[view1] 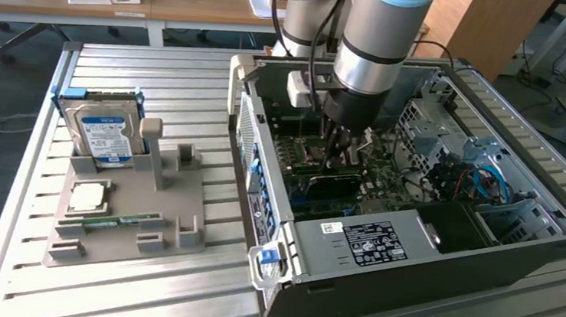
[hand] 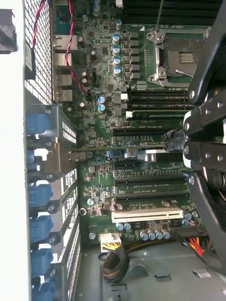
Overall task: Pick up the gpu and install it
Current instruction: 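Press down on the gpu until it lock into place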
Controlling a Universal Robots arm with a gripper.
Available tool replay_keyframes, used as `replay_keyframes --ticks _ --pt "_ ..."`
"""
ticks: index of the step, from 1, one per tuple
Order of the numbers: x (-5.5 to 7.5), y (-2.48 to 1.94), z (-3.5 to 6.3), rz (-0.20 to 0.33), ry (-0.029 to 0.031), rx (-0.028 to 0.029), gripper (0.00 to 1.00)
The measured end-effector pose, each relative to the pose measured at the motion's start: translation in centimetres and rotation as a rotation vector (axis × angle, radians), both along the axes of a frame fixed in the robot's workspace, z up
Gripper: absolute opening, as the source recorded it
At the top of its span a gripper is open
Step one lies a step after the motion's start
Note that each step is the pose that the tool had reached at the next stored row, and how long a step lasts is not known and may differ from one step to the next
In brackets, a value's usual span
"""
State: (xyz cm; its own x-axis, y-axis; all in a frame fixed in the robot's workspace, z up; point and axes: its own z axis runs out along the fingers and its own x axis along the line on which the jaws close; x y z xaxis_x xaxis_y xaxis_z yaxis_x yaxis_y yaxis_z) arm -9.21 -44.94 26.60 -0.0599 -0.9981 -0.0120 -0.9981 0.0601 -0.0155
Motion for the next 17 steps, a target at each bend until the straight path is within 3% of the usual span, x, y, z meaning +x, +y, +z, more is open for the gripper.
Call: replay_keyframes --ticks 17 --pt "-0.01 0.00 -0.57 0.000 0.0002 -0.0002 0.11"
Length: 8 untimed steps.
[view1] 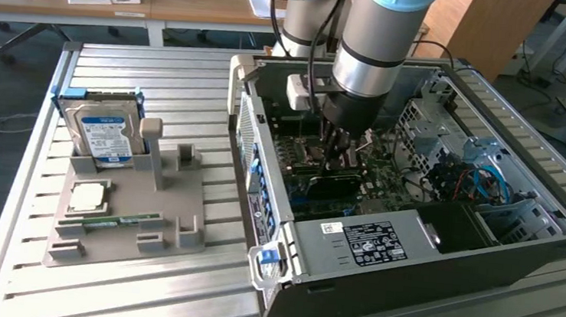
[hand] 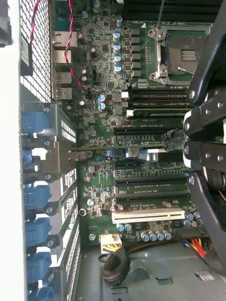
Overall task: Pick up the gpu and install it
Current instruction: 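Press down on the gpu until it lock into place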
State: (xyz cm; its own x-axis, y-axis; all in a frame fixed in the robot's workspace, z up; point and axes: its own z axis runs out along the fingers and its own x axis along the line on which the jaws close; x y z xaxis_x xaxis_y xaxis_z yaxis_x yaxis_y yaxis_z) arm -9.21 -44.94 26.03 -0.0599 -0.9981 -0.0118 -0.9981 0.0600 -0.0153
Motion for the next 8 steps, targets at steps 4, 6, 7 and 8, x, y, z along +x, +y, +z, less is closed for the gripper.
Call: replay_keyframes --ticks 4,6,7,8 --pt "-0.05 0.00 -0.01 0.000 -0.0003 -0.0001 0.11" --pt "-0.06 0.00 -0.02 0.000 0.0000 0.0000 0.11" --pt "-0.06 0.00 -0.02 0.000 0.0000 0.0000 0.11" --pt "-0.06 0.00 -0.02 0.000 0.0000 0.0000 0.11"
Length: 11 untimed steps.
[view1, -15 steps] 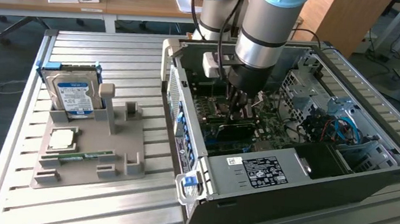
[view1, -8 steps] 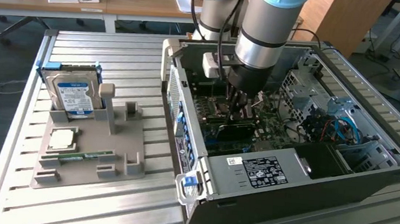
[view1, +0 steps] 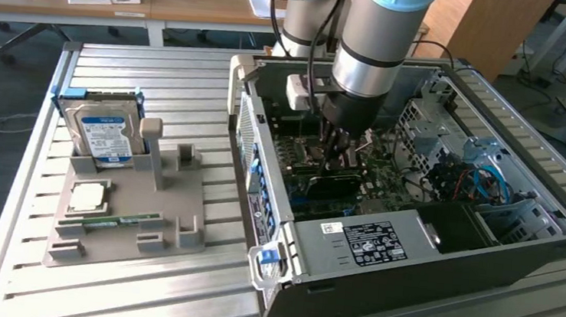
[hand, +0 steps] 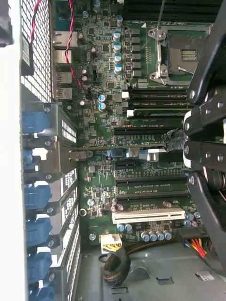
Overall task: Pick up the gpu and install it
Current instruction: 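Press down on the gpu until it lock into place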
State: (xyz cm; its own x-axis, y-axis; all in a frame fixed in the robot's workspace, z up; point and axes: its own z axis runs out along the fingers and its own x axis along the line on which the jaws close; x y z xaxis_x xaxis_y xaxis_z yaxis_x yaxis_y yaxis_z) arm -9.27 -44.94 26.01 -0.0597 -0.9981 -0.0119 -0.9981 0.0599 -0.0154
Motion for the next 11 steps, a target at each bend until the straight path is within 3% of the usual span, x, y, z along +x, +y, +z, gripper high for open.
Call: replay_keyframes --ticks 11 --pt "-0.05 -0.01 -0.01 0.000 0.0000 0.0000 0.11"
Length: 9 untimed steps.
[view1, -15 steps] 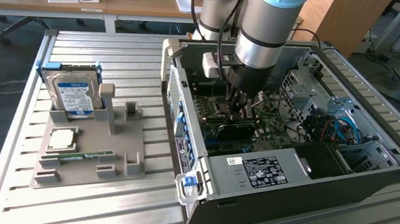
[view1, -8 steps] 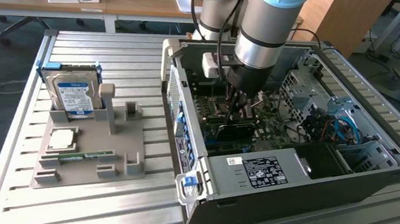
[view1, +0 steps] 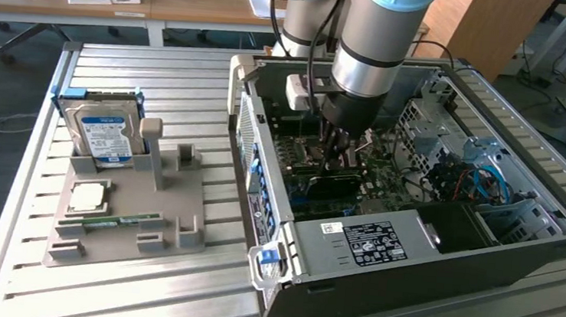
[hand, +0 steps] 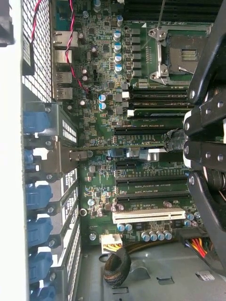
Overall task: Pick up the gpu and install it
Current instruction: 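Press down on the gpu until it lock into place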
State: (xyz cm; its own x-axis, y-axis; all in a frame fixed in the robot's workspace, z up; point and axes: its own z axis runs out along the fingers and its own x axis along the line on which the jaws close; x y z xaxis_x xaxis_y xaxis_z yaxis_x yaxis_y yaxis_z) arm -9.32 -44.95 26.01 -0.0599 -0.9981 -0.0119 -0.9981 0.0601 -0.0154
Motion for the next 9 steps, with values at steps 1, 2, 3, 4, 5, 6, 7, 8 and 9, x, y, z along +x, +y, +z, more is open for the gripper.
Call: replay_keyframes --ticks 1,2,3,4,5,6,7,8,9 --pt "0.00 0.00 0.00 0.000 0.0000 0.0000 0.11" --pt "0.00 0.00 0.00 0.000 0.0001 -0.0002 0.11" --pt "0.00 -0.01 -0.03 0.000 0.0002 -0.0005 0.11" --pt "-0.01 -0.01 -0.03 0.000 0.0003 -0.0006 0.11" --pt "0.00 -0.01 -0.04 0.000 0.0002 -0.0005 0.11" --pt "0.00 0.00 -0.05 0.000 0.0002 -0.0003 0.11" --pt "0.00 0.00 -0.06 0.000 0.0000 -0.0002 0.11" --pt "0.00 0.00 -0.06 0.000 0.0000 0.0000 0.11" --pt "0.00 0.00 -0.06 0.000 0.0000 -0.0001 0.11"
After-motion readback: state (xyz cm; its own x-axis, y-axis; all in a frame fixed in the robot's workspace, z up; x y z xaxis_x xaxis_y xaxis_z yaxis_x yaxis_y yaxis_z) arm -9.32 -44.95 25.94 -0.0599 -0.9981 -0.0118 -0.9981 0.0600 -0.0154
